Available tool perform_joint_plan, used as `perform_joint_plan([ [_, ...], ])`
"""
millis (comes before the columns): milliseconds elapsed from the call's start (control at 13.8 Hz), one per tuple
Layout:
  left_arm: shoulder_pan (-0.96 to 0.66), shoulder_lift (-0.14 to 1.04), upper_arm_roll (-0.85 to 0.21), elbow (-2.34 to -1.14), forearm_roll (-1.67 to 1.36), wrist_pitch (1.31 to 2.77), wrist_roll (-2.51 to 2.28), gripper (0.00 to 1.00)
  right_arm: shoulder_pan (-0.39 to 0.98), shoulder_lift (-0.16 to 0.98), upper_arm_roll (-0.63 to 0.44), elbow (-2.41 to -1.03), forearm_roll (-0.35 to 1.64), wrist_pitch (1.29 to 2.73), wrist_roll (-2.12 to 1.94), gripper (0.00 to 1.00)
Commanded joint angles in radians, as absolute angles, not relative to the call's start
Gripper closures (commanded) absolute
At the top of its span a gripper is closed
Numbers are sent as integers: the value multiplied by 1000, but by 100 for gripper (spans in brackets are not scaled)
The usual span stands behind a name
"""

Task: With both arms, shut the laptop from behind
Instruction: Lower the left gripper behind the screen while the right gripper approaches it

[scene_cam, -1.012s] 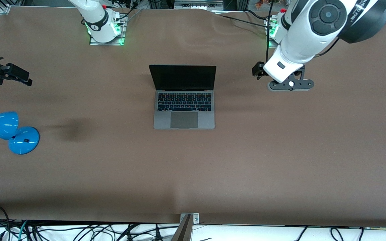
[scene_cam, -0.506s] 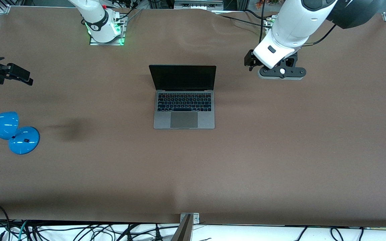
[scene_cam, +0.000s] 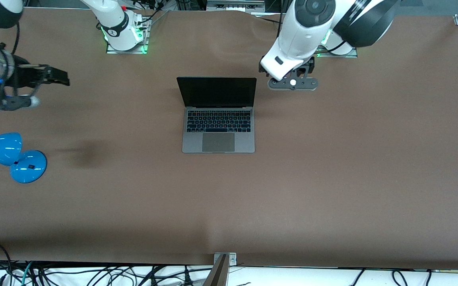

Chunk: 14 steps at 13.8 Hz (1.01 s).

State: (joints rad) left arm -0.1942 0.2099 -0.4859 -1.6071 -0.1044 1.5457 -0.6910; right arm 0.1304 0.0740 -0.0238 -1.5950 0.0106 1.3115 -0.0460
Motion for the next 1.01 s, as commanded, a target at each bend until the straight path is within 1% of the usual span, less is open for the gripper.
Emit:
perform_joint_plan([
  [0,-190,297,-486,-1589,-199,1537,-745,0,242,60,-3,-1647,21,1290,-9,0],
  [217,-218,362,-488,-1589,-267,1511,-865,0,252,54,106,-1718,58,1319,145,0],
  [434,-222,400,-488,-1592,-342,1430,-876,0,252,22,187,-1837,120,1454,205,0],
  [506,-222,408,-488,-1594,-363,1413,-897,0,252,18,234,-1862,135,1482,269,2],
  [578,-222,413,-488,-1589,-377,1401,-914,0,252,28,285,-1884,147,1518,364,12],
  [651,-219,413,-486,-1589,-412,1397,-920,1,252,37,345,-1910,150,1570,452,25],
  [723,-216,416,-486,-1591,-440,1397,-920,3,253,49,403,-1933,150,1627,528,63],
  [795,-224,425,-486,-1595,-443,1391,-920,8,252,73,432,-1936,150,1652,584,100],
  [867,-225,434,-488,-1601,-443,1388,-913,15,253,84,452,-1934,150,1658,619,100],
  [940,-227,464,-489,-1597,-446,1390,-920,30,253,101,457,-1934,152,1654,629,100],
])
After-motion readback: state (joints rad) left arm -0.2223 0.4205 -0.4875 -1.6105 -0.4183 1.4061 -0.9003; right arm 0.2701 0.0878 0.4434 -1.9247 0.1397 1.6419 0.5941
